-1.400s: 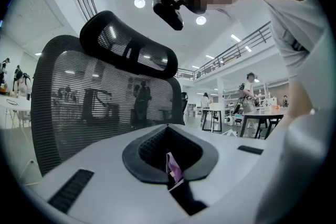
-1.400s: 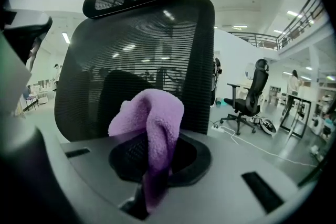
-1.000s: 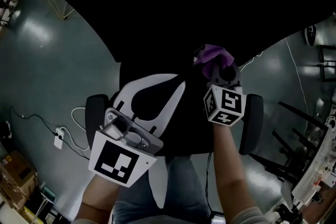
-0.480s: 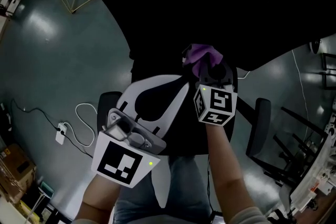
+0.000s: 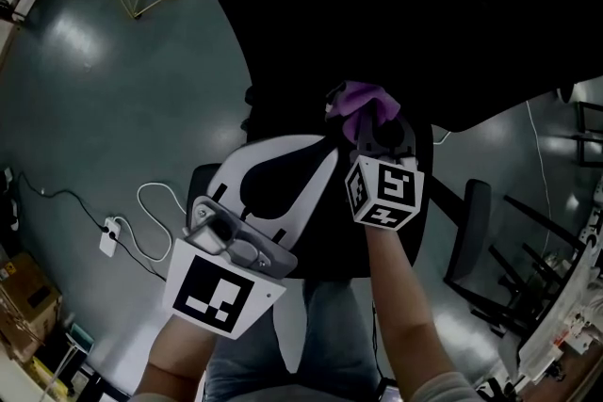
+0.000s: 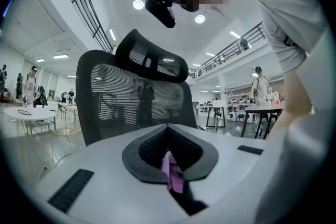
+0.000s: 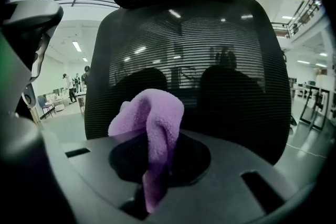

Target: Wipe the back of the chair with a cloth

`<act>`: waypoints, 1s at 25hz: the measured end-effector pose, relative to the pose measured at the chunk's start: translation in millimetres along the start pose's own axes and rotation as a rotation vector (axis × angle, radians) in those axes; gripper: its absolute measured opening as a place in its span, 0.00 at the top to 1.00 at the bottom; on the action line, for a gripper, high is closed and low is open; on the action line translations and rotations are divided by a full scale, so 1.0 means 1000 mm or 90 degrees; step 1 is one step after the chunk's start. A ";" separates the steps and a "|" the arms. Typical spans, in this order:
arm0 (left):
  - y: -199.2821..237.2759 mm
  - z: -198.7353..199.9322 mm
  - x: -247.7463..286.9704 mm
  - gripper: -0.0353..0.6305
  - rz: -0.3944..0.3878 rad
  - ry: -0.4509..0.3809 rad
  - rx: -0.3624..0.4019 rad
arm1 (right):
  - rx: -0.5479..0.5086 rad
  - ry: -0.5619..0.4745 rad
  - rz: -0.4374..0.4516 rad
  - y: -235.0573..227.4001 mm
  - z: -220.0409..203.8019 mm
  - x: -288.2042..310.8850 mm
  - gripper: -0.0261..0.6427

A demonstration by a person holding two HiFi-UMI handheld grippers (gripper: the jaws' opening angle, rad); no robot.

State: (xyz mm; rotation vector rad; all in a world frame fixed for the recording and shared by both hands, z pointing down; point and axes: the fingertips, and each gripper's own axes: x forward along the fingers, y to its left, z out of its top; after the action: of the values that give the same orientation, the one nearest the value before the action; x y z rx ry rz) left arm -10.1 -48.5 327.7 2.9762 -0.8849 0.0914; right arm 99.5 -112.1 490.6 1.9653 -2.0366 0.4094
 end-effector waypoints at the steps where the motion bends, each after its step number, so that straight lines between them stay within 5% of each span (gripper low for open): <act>1: 0.001 0.000 -0.001 0.93 0.000 -0.001 -0.002 | -0.005 0.001 0.008 0.007 0.000 0.001 0.89; 19: 0.028 -0.003 -0.036 0.93 0.022 -0.001 -0.010 | -0.041 0.015 0.122 0.119 -0.001 0.017 0.89; 25: 0.029 -0.011 -0.041 0.93 0.030 0.005 -0.010 | -0.052 0.048 0.134 0.128 -0.031 0.021 0.89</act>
State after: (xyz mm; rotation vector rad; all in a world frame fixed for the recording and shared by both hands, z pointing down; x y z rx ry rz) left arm -61.3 -49.9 336.0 2.9384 -0.9516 0.0977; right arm -28.6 -114.6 526.1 1.6697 -2.1822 0.4310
